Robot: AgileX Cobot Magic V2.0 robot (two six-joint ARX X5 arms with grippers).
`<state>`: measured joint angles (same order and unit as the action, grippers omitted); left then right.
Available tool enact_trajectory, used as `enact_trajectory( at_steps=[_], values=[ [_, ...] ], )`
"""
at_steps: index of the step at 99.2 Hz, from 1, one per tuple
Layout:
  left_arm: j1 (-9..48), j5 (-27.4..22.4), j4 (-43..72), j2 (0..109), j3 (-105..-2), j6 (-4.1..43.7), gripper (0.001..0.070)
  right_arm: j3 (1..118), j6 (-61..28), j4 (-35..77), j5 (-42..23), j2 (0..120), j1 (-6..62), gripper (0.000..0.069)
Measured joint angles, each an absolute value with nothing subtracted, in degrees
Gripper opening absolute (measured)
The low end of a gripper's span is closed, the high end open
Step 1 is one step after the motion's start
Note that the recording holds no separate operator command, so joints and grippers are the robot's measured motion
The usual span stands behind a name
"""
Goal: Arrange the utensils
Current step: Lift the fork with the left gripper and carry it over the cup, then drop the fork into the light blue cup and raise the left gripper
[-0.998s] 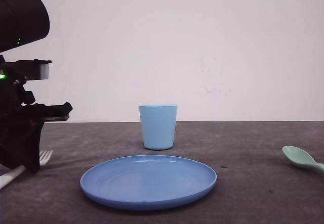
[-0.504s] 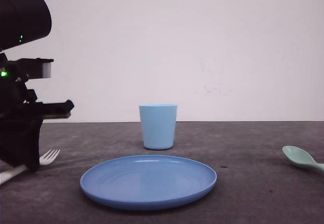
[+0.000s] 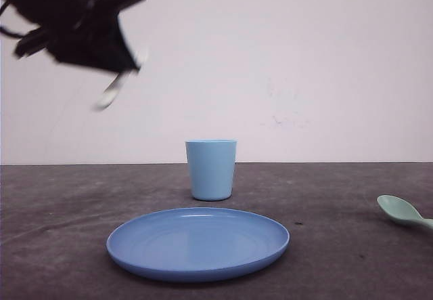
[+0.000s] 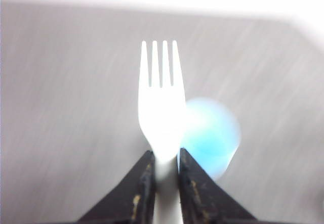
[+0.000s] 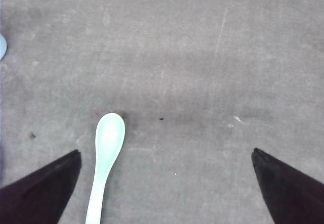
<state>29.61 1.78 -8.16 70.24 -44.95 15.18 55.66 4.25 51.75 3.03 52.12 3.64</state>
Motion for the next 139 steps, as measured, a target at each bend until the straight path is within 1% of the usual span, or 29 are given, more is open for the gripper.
enact_trajectory(
  at_steps=[19, 33, 45, 55, 72, 83, 121, 139],
  values=[
    [29.78, -1.39, -26.26, 74.94, -44.95, 14.55, 0.0044, 55.66, 4.25, 52.03, 3.03, 52.12, 3.64, 0.0680],
    [30.02, -1.98, -39.20, 80.82, -44.95, 14.37, 0.0044, 55.66, 4.27, 52.03, 3.03, 52.12, 3.64, 0.0680],
    [30.15, -3.51, -48.01, 86.32, -45.01, 13.87, 0.0044, 55.66, 4.27, 52.03, 3.03, 52.12, 3.64, 0.0680],
    [30.20, -5.58, -52.38, 91.18, -46.33, 13.43, 0.0044, 55.66, 4.27, 52.03, 3.03, 52.12, 3.64, 0.0680],
    [30.26, -9.98, -52.75, 98.32, -51.46, 13.08, 0.0044, 55.66, 4.29, 52.03, 2.81, 52.12, 3.64, 0.0680],
    [30.41, -11.77, -52.73, 101.86, -54.08, 12.71, 0.0044, 55.66, 4.29, 52.03, 2.79, 52.12, 3.64, 0.0680],
    [31.99, -12.01, -52.45, 109.47, -54.72, 5.58, 0.0044, 55.66, 4.29, 52.05, 2.79, 52.12, 3.64, 0.0680],
    [32.16, -12.01, -52.58, 111.07, -54.72, 4.47, 0.0044, 55.66, 4.29, 52.07, 2.79, 52.12, 3.64, 0.0680]
  ],
)
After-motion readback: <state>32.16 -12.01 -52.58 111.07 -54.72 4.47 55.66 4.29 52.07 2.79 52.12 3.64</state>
